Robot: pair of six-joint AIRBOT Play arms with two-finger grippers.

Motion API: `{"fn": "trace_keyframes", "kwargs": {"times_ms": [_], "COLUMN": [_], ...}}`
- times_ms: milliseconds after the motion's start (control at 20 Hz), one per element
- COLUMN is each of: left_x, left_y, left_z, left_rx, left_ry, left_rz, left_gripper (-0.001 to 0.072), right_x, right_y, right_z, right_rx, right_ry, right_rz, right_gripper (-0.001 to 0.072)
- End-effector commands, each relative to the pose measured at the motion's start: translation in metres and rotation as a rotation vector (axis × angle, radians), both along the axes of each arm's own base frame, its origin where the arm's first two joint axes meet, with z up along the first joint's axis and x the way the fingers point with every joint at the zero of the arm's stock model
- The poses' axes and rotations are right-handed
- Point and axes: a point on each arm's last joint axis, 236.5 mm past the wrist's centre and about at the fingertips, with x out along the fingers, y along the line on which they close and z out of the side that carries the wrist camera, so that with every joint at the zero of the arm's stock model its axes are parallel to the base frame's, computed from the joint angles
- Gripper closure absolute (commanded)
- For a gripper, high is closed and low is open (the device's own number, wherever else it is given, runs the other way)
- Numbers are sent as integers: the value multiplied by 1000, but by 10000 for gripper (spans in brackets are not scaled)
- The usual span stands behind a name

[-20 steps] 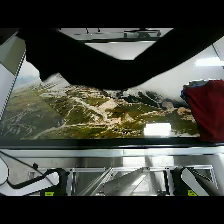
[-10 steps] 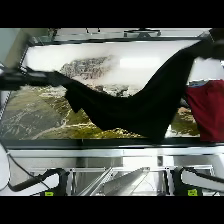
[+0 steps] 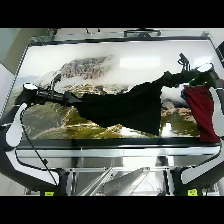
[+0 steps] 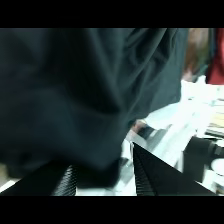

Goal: Fold the shirts.

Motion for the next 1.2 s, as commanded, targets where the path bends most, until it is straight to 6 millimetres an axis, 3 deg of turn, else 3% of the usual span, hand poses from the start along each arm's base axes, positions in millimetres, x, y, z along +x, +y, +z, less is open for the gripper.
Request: {"fn": "trace_keyframes", "kwargs": {"times_ms": [0,100,250,350,400,450,500,650,850,1050,1100,1150], "left_x": [-5,-6,-12,-24,-29,-32,-36,-38,-28,-28,-30,-32], "left_y": [32,43,46,28,16,3,-7,-27,-40,-57,-63,-67], "left_z": [14,16,-5,-15,-16,-16,-19,-38,-35,-27,-26,-26], "left_rx": [-56,-52,-54,-104,-143,-174,-183,-135,-109,-110,-115,-113], "left_ry": [93,85,98,104,98,87,81,85,41,16,17,18], "left_rz": [3,41,102,85,68,55,39,33,10,-46,-58,-73], "left_gripper": [367,367,366,367,367,367,366,367,366,366,386,535], "right_x": [-31,-70,-125,-156,-166,-176,-185,-214,-236,-227,-225,-226], "right_y": [-13,-26,-38,-38,-37,-35,-30,-7,28,52,55,56], "right_z": [19,20,3,-10,-18,-28,-39,-71,-101,-102,-101,-101], "right_rx": [28,1,-26,-13,-15,-17,-10,5,-19,-11,-8,-9], "right_ry": [46,141,269,319,322,331,352,434,468,428,422,422], "right_rz": [67,107,84,47,29,7,-8,-2,31,36,35,38], "right_gripper": [422,423,423,416,377,241,194,194,196,200,249,412]}}
